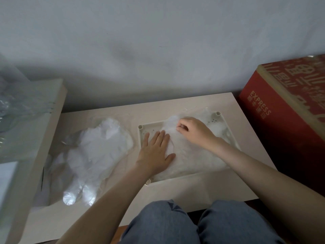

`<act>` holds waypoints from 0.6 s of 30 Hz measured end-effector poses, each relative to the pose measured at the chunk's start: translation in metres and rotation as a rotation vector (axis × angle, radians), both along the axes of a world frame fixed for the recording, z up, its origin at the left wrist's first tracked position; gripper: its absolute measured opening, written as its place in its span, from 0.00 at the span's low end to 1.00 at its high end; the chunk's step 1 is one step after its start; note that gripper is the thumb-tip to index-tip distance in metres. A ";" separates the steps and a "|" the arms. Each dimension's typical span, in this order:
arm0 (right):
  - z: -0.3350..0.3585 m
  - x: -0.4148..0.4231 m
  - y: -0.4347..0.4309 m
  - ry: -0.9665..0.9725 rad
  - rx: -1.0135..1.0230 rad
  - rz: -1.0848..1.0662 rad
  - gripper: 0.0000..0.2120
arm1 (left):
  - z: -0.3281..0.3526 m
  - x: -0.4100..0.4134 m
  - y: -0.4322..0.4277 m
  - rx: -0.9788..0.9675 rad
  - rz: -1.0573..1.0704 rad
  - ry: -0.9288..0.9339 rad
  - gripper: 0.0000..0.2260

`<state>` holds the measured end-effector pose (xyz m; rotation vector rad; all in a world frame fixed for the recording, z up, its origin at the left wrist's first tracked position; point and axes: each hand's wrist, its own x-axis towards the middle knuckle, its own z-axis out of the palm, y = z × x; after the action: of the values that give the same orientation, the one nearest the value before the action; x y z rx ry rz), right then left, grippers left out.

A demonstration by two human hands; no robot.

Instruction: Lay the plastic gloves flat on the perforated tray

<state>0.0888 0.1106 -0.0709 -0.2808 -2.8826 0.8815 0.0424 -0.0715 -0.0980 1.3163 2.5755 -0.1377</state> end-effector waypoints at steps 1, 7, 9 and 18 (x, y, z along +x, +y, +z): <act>0.002 -0.003 -0.001 -0.001 0.004 -0.040 0.09 | 0.001 0.001 0.000 0.000 0.006 0.013 0.33; 0.013 -0.013 -0.013 0.124 -0.320 -0.287 0.04 | 0.005 0.004 -0.001 -0.014 0.009 0.105 0.36; 0.015 -0.010 -0.016 0.136 -0.490 -0.231 0.10 | 0.003 0.004 -0.002 -0.013 0.015 0.097 0.35; -0.016 0.037 -0.014 -0.170 0.069 0.291 0.33 | 0.001 0.003 -0.002 -0.019 0.015 0.118 0.37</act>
<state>0.1262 0.0968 -0.0868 0.0775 -3.1591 0.8330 0.0452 -0.0736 -0.0968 1.3190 2.6736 -0.2427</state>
